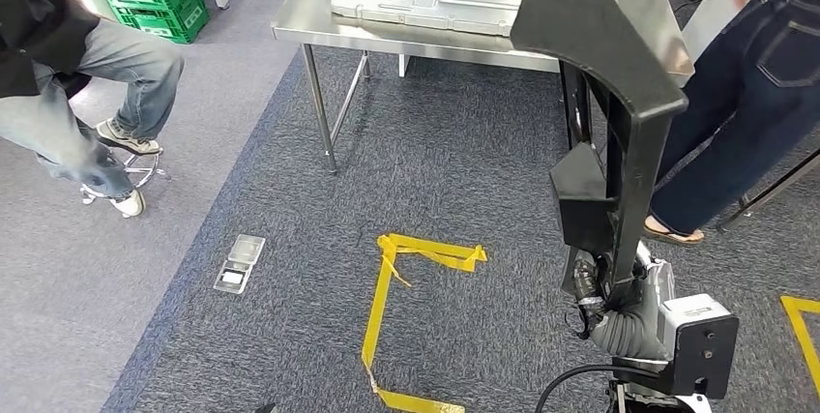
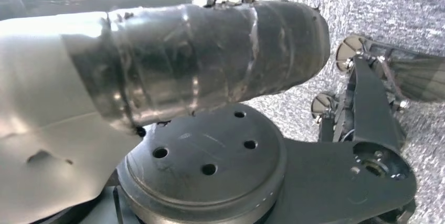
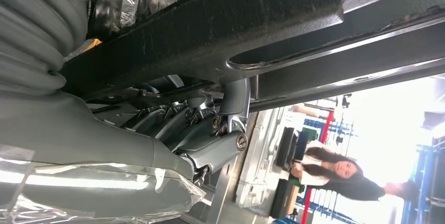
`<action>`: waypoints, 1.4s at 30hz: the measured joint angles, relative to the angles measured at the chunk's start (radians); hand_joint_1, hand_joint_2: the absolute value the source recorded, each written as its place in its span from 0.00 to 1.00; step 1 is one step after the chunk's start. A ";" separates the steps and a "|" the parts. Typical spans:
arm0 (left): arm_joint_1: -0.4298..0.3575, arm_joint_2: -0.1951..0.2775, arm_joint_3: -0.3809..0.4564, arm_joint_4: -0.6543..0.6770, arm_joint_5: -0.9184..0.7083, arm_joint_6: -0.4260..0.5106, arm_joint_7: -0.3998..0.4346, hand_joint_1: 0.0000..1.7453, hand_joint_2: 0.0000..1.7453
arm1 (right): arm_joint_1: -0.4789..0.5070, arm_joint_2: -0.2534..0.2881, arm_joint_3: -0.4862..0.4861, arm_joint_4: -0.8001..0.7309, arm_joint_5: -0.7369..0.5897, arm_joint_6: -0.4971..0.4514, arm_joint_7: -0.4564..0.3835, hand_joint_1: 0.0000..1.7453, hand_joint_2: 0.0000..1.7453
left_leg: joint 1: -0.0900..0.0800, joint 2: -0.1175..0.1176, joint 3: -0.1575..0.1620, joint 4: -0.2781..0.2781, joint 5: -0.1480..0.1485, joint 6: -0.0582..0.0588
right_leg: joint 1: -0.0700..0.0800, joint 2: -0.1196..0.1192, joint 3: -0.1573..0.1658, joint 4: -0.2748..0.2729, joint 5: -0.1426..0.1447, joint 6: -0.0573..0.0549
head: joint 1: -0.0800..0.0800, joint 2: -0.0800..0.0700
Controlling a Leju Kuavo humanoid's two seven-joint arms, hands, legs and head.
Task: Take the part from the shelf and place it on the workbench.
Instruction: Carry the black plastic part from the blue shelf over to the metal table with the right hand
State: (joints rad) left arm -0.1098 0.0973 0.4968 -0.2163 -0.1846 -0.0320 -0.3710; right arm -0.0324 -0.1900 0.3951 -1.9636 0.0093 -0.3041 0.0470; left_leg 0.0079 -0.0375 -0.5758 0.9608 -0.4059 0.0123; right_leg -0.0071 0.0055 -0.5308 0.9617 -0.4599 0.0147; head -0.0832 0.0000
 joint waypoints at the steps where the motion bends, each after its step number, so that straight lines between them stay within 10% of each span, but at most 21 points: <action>1: 0.000 0.000 0.000 0.000 0.000 0.001 0.001 0.00 0.00 | 0.000 0.000 0.000 0.000 0.000 0.000 0.000 1.00 1.00 | -0.001 -0.001 -0.001 -0.001 0.001 -0.007 | 0.001 0.001 0.002 -0.010 -0.001 -0.003 | 0.000 0.000; 4: 0.003 0.003 0.000 0.000 0.000 0.002 0.003 0.00 0.00 | 0.000 0.000 -0.001 0.001 -0.001 0.000 0.000 1.00 1.00 | 0.001 0.006 -0.006 0.009 -0.009 -0.025 | -0.002 -0.001 0.009 -0.023 0.005 -0.020 | -0.002 0.000; 8: 0.004 0.005 0.000 0.000 0.000 -0.002 0.007 0.00 0.00 | 0.004 0.000 -0.002 0.004 -0.007 0.002 0.000 1.00 1.00 | 0.003 0.026 -0.122 0.246 -0.111 -0.034 | -0.002 -0.006 0.023 -0.032 -0.003 -0.036 | -0.007 0.000; 10: 0.007 0.006 0.000 0.000 0.000 -0.007 0.008 0.00 0.00 | 0.008 0.000 -0.002 0.007 -0.008 0.004 0.000 1.00 1.00 | 0.003 0.027 -0.153 0.299 -0.106 -0.034 | -0.001 -0.009 0.037 -0.032 -0.012 -0.034 | -0.006 0.000; 14: 0.009 0.011 0.000 0.000 0.000 -0.012 0.010 0.00 0.00 | 0.009 0.000 -0.002 0.010 -0.008 0.005 0.000 1.00 1.00 | -0.002 0.036 -0.033 0.058 0.010 -0.015 | 0.001 -0.012 0.078 -0.035 -0.044 -0.022 | -0.006 0.000; 18: 0.006 0.012 0.000 0.000 0.000 -0.012 0.010 0.00 0.00 | 0.011 0.000 -0.005 0.009 -0.009 0.006 0.000 1.00 1.00 | -0.008 0.036 0.029 -0.020 -0.022 0.010 | 0.001 -0.018 0.109 -0.030 -0.050 0.003 | -0.005 0.000; 21: 0.009 0.007 0.000 -0.001 -0.001 -0.012 0.010 0.00 0.00 | 0.009 -0.001 -0.006 0.009 -0.009 0.007 -0.001 1.00 1.00 | -0.003 0.029 0.075 -0.031 -0.046 0.022 | -0.002 -0.015 0.031 0.110 -0.041 0.018 | 0.002 0.000; 24: 0.009 0.003 0.000 -0.001 -0.002 -0.012 0.010 0.00 0.00 | 0.014 -0.001 -0.007 0.010 -0.009 0.007 -0.002 1.00 1.00 | -0.002 0.020 0.117 -0.033 -0.086 0.025 | -0.003 -0.011 -0.124 0.268 -0.113 0.028 | 0.008 0.000; 26: 0.014 0.001 0.000 -0.001 -0.002 -0.012 0.010 0.00 0.00 | 0.018 -0.002 -0.008 0.011 -0.009 0.007 -0.002 1.00 1.00 | -0.002 0.016 0.156 -0.033 -0.118 0.022 | -0.003 -0.010 -0.179 0.252 -0.152 0.027 | 0.009 0.000; 27: 0.016 0.000 0.000 -0.001 -0.002 -0.012 0.010 0.00 0.00 | 0.019 -0.003 -0.008 0.011 -0.009 0.007 -0.002 1.00 1.00 | -0.002 0.014 0.180 -0.033 -0.137 0.021 | -0.002 -0.010 -0.189 0.208 -0.132 0.024 | 0.009 0.000; 30: 0.017 -0.005 0.000 0.000 -0.003 -0.012 0.012 0.00 0.00 | 0.024 -0.004 -0.009 0.014 -0.010 0.007 -0.001 1.00 1.00 | -0.004 0.011 0.237 -0.038 -0.199 0.010 | 0.005 -0.008 -0.188 0.052 0.086 0.003 | 0.012 0.000; 32: 0.014 -0.006 0.000 -0.001 -0.003 -0.012 0.011 0.00 0.00 | 0.027 -0.005 -0.010 0.016 -0.010 0.008 0.000 1.00 1.00 | -0.006 0.008 0.273 -0.042 -0.218 -0.003 | 0.009 -0.004 -0.170 0.034 0.127 -0.013 | 0.015 0.000; 34: 0.006 -0.003 0.000 -0.003 -0.003 -0.012 0.009 0.00 0.00 | 0.023 -0.005 -0.012 0.014 -0.010 0.008 -0.001 1.00 1.00 | -0.007 0.012 0.254 0.029 -0.180 -0.015 | 0.005 -0.002 -0.132 0.030 0.097 -0.028 | 0.015 0.000; 36: -0.001 0.000 0.000 -0.004 -0.006 -0.012 0.010 0.00 0.00 | 0.019 -0.004 -0.014 0.012 -0.009 0.008 -0.002 1.00 1.00 | -0.006 0.020 0.160 0.184 -0.139 -0.025 | 0.002 -0.002 -0.086 0.012 0.071 -0.039 | 0.012 0.000; 39: 0.002 0.003 0.000 -0.004 -0.010 -0.013 0.011 0.00 0.00 | 0.022 -0.004 -0.013 0.012 -0.010 0.009 -0.002 1.00 1.00 | -0.002 0.025 0.014 0.307 -0.240 -0.029 | 0.001 -0.001 -0.014 -0.011 0.026 -0.044 | 0.011 0.000; 41: 0.009 0.004 0.000 -0.003 -0.012 -0.013 0.010 0.00 0.00 | 0.023 -0.004 -0.013 0.012 -0.010 0.010 -0.002 1.00 1.00 | -0.001 0.026 -0.044 0.277 -0.326 -0.031 | 0.000 0.002 0.039 -0.020 -0.008 -0.043 | 0.010 0.000; 42: 0.012 0.005 0.000 -0.003 -0.012 -0.013 0.009 0.00 0.00 | 0.023 -0.004 -0.014 0.012 -0.010 0.010 -0.002 1.00 1.00 | -0.001 0.026 -0.060 0.237 -0.324 -0.032 | 0.000 0.003 0.065 -0.023 -0.024 -0.042 | 0.010 0.000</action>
State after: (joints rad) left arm -0.0977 0.1019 0.4968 -0.2196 -0.1970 -0.0449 -0.3615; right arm -0.0095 -0.1938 0.3814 -1.9512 -0.0004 -0.2941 0.0450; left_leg 0.0072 -0.0113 -0.6358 1.1974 -0.7299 -0.0196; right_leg -0.0070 0.0087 -0.4655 0.9389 -0.4841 -0.0268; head -0.0728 0.0000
